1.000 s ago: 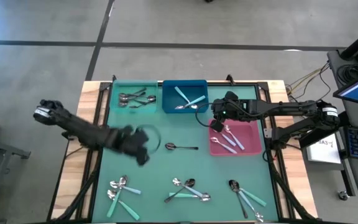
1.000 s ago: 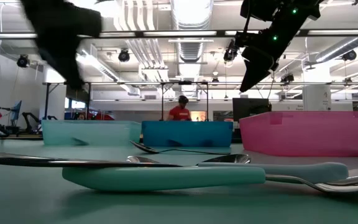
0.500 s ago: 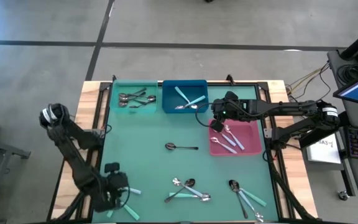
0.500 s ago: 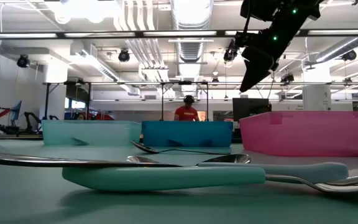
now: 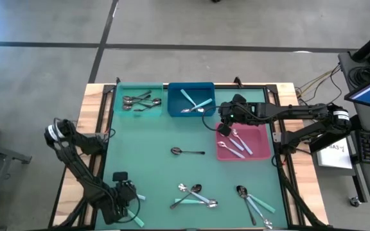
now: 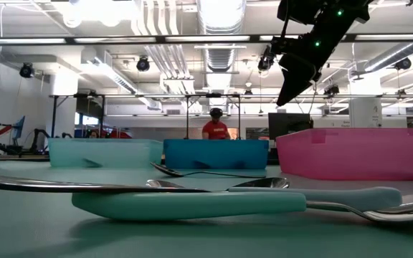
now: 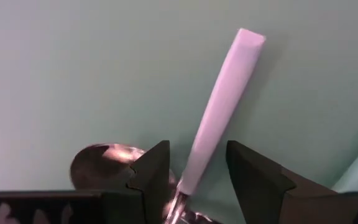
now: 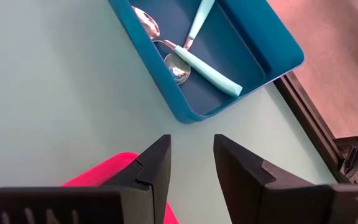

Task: Sort silverware by color (type)
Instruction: Put the blue spoon into the red bin

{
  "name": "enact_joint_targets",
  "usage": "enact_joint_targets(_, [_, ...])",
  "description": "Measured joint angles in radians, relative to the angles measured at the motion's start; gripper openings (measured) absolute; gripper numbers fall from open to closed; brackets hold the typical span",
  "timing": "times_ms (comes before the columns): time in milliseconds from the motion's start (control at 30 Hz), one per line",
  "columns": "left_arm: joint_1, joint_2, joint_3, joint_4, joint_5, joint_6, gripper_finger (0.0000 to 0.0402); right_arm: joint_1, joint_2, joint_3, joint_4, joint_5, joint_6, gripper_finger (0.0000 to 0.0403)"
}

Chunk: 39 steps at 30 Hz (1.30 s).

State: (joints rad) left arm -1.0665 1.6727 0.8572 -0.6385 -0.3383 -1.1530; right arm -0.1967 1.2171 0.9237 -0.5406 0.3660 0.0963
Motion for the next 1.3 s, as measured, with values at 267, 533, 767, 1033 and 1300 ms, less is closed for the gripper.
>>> enact_joint_targets(267, [0.054, 0.037, 0.004, 0.003, 0.069, -0.038, 0.0134, 0.0, 0.0, 0.0, 0.0, 0.0, 0.0, 0.0112])
enact_joint_targets(533, [0.062, 0.038, 0.001, 0.037, 0.064, -0.081, 0.002, 0.0, 0.0, 0.0, 0.0, 0.0, 0.0, 0.0112])
enact_joint_targets(767, [0.063, 0.026, -0.002, 0.035, 0.063, -0.121, 0.0027, 0.0, 0.0, 0.0, 0.0, 0.0, 0.0, 0.0112])
enact_joint_targets(1033, [0.067, -0.041, -0.009, -0.015, -0.001, -0.117, 0.0017, 0.0, 0.0, 0.0, 0.0, 0.0, 0.0, 0.0112])
enact_joint_targets(1300, [0.067, -0.117, -0.007, -0.032, 0.004, -0.117, 0.0017, 0.0, 0.0, 0.0, 0.0, 0.0, 0.0, 0.0112])
